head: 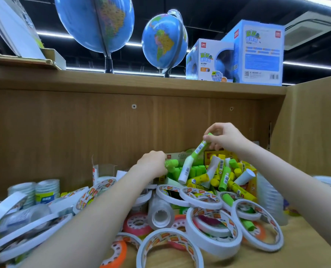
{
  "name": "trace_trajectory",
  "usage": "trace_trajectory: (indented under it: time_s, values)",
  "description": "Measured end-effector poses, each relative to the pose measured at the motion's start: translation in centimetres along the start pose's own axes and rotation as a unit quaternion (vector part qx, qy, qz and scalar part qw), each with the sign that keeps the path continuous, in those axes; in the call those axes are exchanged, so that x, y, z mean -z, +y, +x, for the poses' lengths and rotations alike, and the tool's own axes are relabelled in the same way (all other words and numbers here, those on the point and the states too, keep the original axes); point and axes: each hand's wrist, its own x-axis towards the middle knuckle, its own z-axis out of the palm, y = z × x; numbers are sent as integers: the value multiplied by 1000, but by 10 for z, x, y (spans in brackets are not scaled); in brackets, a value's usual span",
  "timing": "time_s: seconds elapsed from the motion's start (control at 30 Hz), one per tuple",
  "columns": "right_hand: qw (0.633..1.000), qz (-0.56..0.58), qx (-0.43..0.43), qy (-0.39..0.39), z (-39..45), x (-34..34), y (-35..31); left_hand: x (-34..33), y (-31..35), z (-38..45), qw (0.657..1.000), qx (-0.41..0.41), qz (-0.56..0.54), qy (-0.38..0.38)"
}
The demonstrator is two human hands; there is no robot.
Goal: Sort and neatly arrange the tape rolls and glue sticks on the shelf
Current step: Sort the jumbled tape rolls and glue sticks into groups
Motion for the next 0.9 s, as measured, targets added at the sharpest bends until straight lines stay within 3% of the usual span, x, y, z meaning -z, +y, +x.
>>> trace_trajectory:
  time_s: [0.17,0.33,0.5,0.67,0.9]
  values:
    - [994,-88,51,-44,-7,-6,5,2,0,1,995,22,83,47]
    - [992,-93,75,-42,-3,-7,8,11,1,6,972,-106,207,39]
    - [991,-90,82,-52,-1,-6,12,29,-8,10,965,-176,169,97]
    - [992,-78,80,-53,3,-7,14,22,-12,16,947,-218,235,35]
    - [992,-81,81,-57,8,-7,22,7,-10,21,896,-271,350,27]
